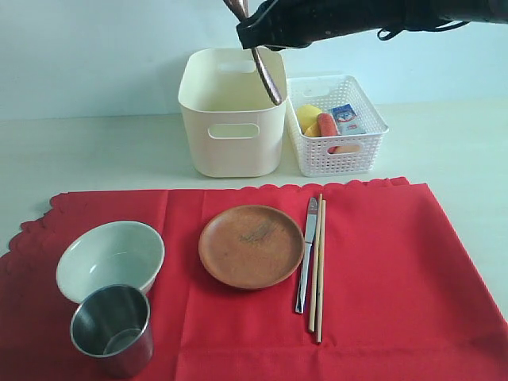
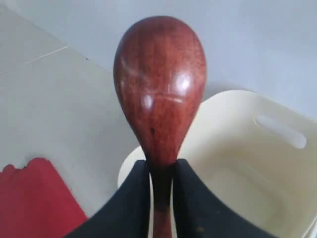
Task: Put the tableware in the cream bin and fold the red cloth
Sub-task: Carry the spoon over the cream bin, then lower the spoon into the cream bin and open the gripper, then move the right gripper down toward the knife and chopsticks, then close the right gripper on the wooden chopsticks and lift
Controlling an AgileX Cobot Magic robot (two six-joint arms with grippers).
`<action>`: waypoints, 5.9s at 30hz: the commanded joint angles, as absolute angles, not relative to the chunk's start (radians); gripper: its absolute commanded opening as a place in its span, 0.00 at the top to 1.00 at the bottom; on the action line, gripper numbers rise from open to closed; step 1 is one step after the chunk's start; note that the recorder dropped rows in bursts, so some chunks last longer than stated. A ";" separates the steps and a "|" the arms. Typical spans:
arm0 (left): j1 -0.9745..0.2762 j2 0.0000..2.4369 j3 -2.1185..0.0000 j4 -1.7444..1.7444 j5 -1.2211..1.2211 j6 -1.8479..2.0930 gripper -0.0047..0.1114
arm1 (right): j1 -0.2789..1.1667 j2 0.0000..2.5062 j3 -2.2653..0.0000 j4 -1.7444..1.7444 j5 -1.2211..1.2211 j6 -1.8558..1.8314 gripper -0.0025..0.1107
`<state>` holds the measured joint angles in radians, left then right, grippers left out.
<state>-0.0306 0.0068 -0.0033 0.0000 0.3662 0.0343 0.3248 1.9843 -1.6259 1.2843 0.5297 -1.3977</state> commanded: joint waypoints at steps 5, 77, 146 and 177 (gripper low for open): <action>-0.031 0.000 0.000 -0.011 0.358 0.034 0.96 | 0.254 2.118 -1.681 1.744 0.674 -1.861 0.98; -0.031 0.000 0.000 -0.011 0.358 0.034 0.96 | 0.225 2.148 -2.004 0.877 0.808 -0.965 0.43; -0.031 0.000 0.000 -0.011 0.358 0.034 0.96 | 0.535 2.048 -1.194 0.071 0.820 0.029 0.77; -0.031 0.000 0.000 -0.011 0.358 0.034 0.96 | 0.535 1.636 -1.194 -0.010 0.779 0.008 0.98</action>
<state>-0.0306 0.0068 -0.0033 0.0000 0.3662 0.0343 0.5337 1.6938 -1.1951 0.0000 0.8151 0.0392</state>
